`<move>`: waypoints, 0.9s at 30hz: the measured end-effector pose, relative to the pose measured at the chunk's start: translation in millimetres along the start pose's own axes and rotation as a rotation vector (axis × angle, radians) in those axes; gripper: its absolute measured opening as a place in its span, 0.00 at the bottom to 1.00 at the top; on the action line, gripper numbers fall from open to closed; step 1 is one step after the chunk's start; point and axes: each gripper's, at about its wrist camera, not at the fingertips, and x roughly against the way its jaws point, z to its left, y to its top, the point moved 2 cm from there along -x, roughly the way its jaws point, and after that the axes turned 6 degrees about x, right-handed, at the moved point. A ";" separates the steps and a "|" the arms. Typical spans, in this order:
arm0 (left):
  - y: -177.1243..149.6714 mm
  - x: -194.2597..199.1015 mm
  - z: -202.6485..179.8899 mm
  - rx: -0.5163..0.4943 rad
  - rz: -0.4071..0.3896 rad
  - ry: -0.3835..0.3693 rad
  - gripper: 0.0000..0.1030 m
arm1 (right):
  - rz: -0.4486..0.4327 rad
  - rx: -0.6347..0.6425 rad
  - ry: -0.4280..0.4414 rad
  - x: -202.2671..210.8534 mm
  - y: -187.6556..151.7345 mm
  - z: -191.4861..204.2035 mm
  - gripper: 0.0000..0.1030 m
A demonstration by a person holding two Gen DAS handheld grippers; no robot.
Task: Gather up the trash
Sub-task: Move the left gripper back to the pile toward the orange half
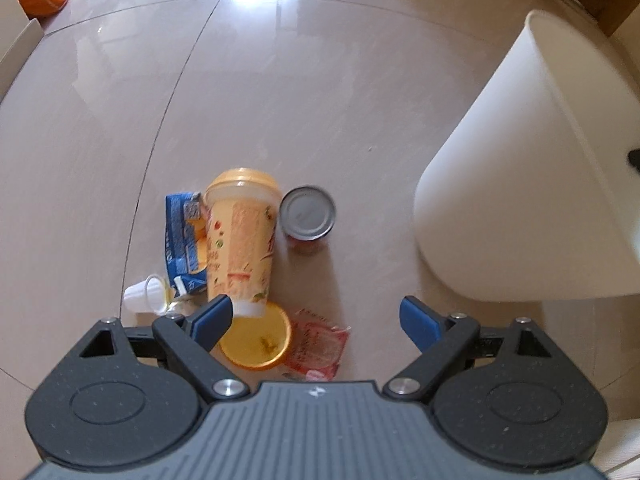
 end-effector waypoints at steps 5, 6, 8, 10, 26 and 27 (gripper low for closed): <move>-18.4 -20.4 13.2 0.036 0.001 0.017 0.88 | 0.005 0.001 -0.007 0.0 -0.6 1.8 0.12; -21.7 -25.6 18.2 0.056 0.002 0.019 0.88 | 0.006 0.001 -0.010 0.1 -0.8 2.3 0.12; -27.3 -34.3 26.5 0.084 0.008 0.015 0.88 | 0.008 0.005 -0.017 0.2 -1.3 3.7 0.13; -33.9 -43.5 35.3 0.110 0.023 0.023 0.88 | 0.009 0.011 -0.024 -0.9 -1.2 5.5 0.13; -53.0 -98.7 70.7 0.322 0.070 0.001 0.88 | -0.002 0.027 -0.050 -1.8 -2.8 12.3 0.14; -52.9 -101.7 71.2 0.333 0.071 0.004 0.88 | -0.002 0.027 -0.051 -1.6 -3.0 12.1 0.14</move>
